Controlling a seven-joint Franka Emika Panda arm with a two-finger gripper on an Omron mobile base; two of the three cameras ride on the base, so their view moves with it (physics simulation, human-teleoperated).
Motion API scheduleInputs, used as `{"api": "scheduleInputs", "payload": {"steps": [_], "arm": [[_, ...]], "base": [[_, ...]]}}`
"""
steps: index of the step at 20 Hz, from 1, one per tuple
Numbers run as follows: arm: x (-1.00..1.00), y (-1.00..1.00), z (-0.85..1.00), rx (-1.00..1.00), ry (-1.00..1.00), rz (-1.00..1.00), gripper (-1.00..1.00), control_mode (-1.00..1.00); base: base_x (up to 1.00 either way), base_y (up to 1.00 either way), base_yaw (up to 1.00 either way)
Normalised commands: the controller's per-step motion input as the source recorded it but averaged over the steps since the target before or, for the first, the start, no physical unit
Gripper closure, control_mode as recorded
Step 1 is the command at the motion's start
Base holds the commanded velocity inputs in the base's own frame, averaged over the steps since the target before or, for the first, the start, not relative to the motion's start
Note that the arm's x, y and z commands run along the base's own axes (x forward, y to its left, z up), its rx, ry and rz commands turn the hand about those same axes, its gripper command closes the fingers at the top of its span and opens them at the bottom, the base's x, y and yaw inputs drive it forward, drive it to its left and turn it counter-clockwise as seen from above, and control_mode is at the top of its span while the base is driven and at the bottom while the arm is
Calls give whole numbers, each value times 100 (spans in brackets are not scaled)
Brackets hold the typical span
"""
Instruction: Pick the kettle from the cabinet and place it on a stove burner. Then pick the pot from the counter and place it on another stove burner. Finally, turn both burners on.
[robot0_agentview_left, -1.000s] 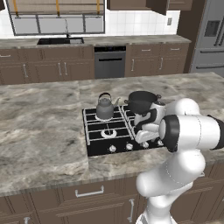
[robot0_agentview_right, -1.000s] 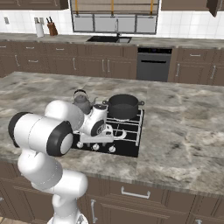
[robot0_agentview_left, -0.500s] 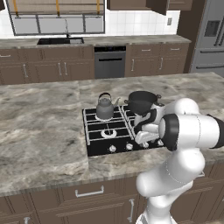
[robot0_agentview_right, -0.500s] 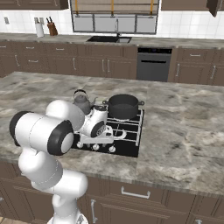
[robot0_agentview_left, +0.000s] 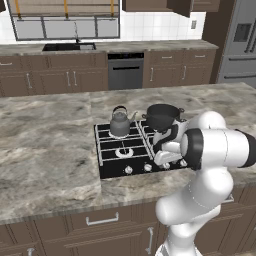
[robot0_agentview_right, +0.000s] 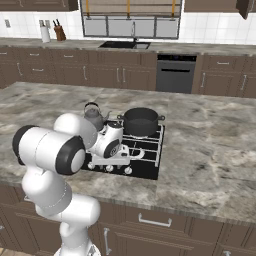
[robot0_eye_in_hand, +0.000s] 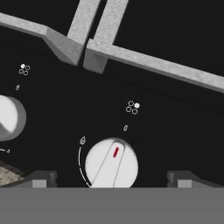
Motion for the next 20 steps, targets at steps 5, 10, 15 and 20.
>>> {"api": "scheduleInputs", "payload": {"steps": [5, 10, 15, 20], "arm": [[1, 4, -10, 0, 0, -2, -100, -100], [0, 10, -13, 0, 0, -1, -100, -100], [0, 17, -13, 0, 0, -2, 100, -100], [0, 12, -7, 0, 0, -2, 100, -100]], "base": [[0, 0, 0], [0, 0, 0], [0, 0, 0], [0, 0, 0]]}}
